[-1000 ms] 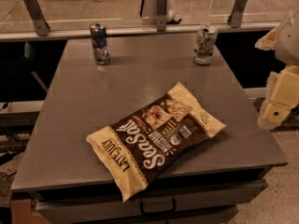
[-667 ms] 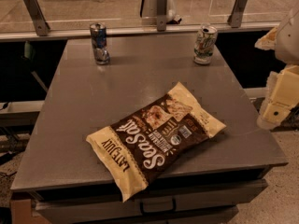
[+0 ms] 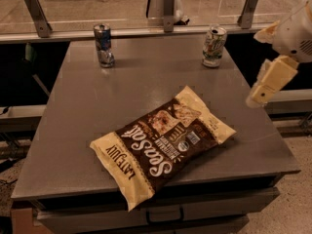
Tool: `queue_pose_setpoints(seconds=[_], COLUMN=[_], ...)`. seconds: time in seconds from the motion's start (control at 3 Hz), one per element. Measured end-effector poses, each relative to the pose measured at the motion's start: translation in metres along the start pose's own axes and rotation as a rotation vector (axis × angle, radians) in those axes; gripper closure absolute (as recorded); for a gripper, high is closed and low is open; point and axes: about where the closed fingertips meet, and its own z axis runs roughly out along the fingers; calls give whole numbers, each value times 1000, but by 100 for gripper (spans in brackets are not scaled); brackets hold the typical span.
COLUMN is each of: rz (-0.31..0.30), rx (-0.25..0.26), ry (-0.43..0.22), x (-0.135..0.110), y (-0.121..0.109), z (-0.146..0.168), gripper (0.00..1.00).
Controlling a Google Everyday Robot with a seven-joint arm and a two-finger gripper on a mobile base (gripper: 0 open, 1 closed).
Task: Move 7up can near brown chip bag
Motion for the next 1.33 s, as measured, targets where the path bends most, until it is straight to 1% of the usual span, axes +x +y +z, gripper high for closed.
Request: queue_pose_setpoints(seconds=[0.33,0.67,1.0,1.33], rz=[66,134,190,262], rx=[68,133,144,141], ry=[-122,-238,-329,-390], x=[-7,-21,-37,-39], y=[-58,-120,-165,-198], z=[31,63,97,128], gripper=[0,0,0,0])
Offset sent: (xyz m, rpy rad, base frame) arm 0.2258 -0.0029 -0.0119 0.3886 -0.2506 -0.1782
